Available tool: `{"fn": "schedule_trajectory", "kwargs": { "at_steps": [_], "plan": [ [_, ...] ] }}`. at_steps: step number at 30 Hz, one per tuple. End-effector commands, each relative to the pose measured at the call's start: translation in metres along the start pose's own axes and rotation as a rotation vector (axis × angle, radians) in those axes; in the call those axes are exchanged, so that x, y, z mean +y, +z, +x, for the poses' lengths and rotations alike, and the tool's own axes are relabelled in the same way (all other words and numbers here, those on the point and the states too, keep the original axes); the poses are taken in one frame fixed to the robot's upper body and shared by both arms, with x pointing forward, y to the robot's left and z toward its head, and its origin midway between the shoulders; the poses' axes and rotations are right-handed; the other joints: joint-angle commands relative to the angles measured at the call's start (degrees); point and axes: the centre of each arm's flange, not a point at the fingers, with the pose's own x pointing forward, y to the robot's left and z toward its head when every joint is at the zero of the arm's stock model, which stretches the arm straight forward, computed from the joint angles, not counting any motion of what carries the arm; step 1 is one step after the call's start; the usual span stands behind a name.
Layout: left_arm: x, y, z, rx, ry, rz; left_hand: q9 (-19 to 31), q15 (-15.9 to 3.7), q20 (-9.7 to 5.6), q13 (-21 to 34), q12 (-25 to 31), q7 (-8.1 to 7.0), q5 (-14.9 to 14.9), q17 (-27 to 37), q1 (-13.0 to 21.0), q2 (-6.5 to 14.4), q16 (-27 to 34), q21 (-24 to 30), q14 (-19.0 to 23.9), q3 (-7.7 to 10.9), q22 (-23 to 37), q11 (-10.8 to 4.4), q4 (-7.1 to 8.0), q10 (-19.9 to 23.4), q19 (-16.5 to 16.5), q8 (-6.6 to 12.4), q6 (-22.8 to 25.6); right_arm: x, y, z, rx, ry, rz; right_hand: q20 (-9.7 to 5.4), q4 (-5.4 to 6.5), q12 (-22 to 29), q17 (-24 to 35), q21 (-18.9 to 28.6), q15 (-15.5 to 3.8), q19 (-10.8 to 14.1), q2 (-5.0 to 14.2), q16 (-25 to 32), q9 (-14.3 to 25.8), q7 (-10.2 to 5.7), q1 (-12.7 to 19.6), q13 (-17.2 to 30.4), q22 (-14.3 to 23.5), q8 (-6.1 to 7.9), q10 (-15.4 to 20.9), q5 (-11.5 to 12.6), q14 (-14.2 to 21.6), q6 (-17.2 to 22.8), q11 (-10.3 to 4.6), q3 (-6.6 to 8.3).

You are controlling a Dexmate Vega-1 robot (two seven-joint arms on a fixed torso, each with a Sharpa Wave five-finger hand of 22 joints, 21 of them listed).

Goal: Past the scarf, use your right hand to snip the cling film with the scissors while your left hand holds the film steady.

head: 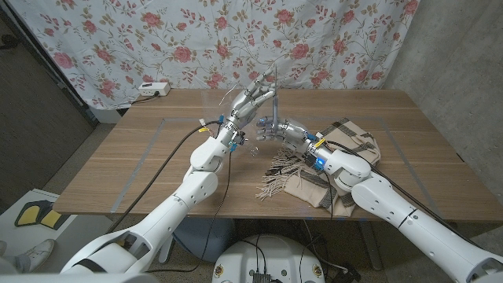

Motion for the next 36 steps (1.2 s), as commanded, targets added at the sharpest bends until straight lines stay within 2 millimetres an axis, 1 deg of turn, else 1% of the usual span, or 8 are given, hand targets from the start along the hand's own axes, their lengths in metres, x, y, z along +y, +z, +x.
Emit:
{"fn": "schedule_trajectory", "kwargs": {
  "at_steps": [1,4,7,11,14,16,20,36],
  "plan": [
    [0.004,0.000,-0.005,0.000,0.014,0.002,0.24,-1.62,-0.45,-0.25,0.10,0.06,0.37,0.17,-0.45,-0.62,0.16,0.08,0.66,-0.07,0.18,0.49,0.01,0.04,-0.02,-0.12,0.39,0.000,-0.001,-0.003,0.029,-0.024,0.014,-0.47,0.06,1.32,1.60,1.54,-6.54,1.11,-0.52,0.71,1.21,0.11,0.91,1.64,0.77,0.99,7.88,0.62,1.78,0.65,-7.08,-0.47],
    [0.004,0.000,-0.006,0.000,0.016,0.001,0.24,-1.59,-0.42,-0.19,0.16,0.11,0.36,0.19,-0.45,-0.61,0.14,0.07,0.65,-0.08,0.18,0.49,0.02,0.09,-0.06,-0.13,0.37,0.000,-0.001,-0.003,0.028,-0.018,0.011,-0.02,0.55,2.17,3.96,3.39,-6.86,0.76,-1.08,1.13,2.54,0.15,0.51,4.22,2.05,1.13,5.07,1.07,2.36,-0.76,-7.42,-1.70],
    [0.005,-0.001,-0.007,0.002,0.017,-0.004,0.24,-1.55,-0.41,-0.19,0.16,0.14,0.35,0.21,-0.47,-0.61,0.13,0.07,0.66,-0.08,0.19,0.49,0.05,0.07,-0.07,-0.18,0.30,-0.001,-0.002,-0.004,0.025,-0.017,0.033,-1.31,0.28,5.69,7.83,7.32,-7.51,1.88,-1.06,2.16,3.73,0.26,1.74,10.10,4.21,1.78,1.87,1.46,3.33,1.36,-7.94,-2.94],
    [0.006,-0.002,-0.007,0.003,0.017,-0.006,0.24,-1.53,-0.48,-0.19,0.18,0.17,0.33,0.24,-0.44,-0.65,0.11,0.07,0.67,-0.10,0.19,0.49,0.03,0.05,-0.07,-0.15,0.42,-0.002,-0.003,-0.004,0.037,-0.025,0.035,-2.75,0.08,23.46,23.03,18.59,-8.64,-0.04,-2.13,6.66,7.47,0.64,8.57,32.73,8.29,1.15,-0.02,1.16,6.61,3.25,-8.89,-8.03],
    [0.008,-0.001,-0.008,0.000,0.021,-0.004,0.24,-1.51,-0.48,-0.18,0.20,0.14,0.32,0.28,-0.44,-0.61,0.10,0.08,0.68,-0.09,0.19,0.48,0.05,0.07,-0.06,-0.19,0.38,-0.003,-0.005,-0.005,0.043,-0.032,0.044,-2.68,0.40,28.31,29.12,22.88,-8.01,0.36,-2.24,8.93,8.20,1.32,9.41,38.77,8.94,1.08,0.39,1.68,8.12,4.78,-9.20,-9.41],
    [0.010,0.000,-0.008,-0.004,0.028,-0.003,0.24,-1.51,-0.40,-0.19,0.21,0.18,0.31,0.30,-0.43,-0.62,0.08,0.07,0.68,-0.10,0.19,0.48,0.06,0.07,-0.09,-0.23,0.31,-0.004,-0.006,-0.006,0.044,-0.045,0.053,-4.01,0.71,31.22,32.99,26.97,-8.11,0.63,-2.83,10.61,8.30,1.58,9.33,42.30,11.29,1.07,2.32,2.47,9.44,6.28,-9.25,-9.96],
    [0.013,0.002,-0.010,-0.009,0.041,0.002,0.24,-1.75,-0.61,-0.21,0.24,-0.05,0.24,0.47,-0.26,-0.69,0.20,0.08,0.73,-0.17,0.19,0.48,-0.07,0.14,-0.08,-0.20,0.46,-0.005,-0.006,-0.007,0.042,-0.059,0.072,-4.61,0.80,32.95,35.37,30.12,-9.03,1.05,-3.51,11.37,8.95,2.09,9.10,44.70,12.69,1.59,3.73,3.92,11.08,7.78,-8.91,-9.49],
    [0.036,0.021,-0.026,-0.050,0.132,0.059,0.22,-1.95,-0.59,0.82,1.04,0.32,-0.31,1.32,0.21,-0.70,1.00,0.25,1.94,-0.24,0.28,0.59,-0.46,-0.31,0.15,-0.68,-0.81,-0.015,-0.008,-0.021,0.095,-0.094,0.137,-5.74,0.71,31.72,43.30,38.84,-9.56,2.82,-6.48,14.08,9.15,3.37,8.42,43.11,14.62,1.29,7.63,9.03,15.19,10.76,-7.48,-7.20]
  ]
}}
